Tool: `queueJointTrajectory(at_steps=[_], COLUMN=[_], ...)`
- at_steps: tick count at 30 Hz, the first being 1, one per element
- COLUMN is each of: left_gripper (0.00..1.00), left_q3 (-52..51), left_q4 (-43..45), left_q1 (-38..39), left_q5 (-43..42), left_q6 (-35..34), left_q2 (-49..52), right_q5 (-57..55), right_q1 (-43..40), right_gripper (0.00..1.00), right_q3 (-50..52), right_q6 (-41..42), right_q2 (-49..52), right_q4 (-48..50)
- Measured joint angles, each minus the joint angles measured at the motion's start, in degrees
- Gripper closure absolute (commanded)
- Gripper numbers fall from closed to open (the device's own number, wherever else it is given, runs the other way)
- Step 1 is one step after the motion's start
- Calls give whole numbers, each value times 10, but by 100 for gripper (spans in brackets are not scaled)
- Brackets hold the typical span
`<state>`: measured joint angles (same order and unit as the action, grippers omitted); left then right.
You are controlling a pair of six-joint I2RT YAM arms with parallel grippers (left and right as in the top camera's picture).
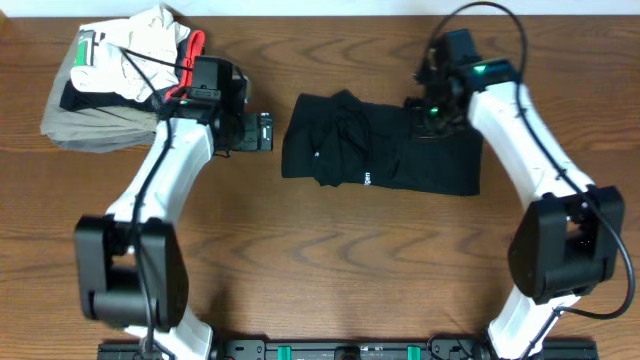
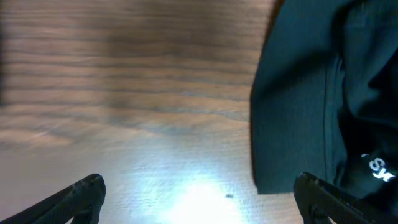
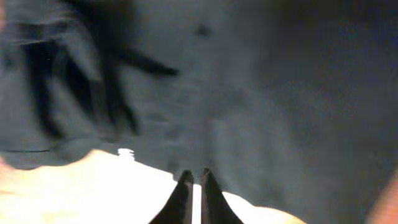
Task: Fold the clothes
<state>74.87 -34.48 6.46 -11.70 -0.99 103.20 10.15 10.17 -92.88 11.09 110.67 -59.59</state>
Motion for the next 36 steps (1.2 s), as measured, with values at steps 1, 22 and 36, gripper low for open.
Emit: queueJointTrajectory(at_steps=[1,22,36], left_gripper=[2,2,2], left_q3=[0,0,0], left_q4=[12,188,180], left_q1=[0,0,0], left_q5=[-12,-276,-357], left_q6=[4,63,124], left_q2=[11,119,119], right_q5=[-4,-14,38], right_q1=[-12,-83,-110], right_gripper=[92,91,71], right_q3=[0,190,157], right_q6=[0,5,-1], right_q2=[0,1,1], right_q4=[-3,164,166])
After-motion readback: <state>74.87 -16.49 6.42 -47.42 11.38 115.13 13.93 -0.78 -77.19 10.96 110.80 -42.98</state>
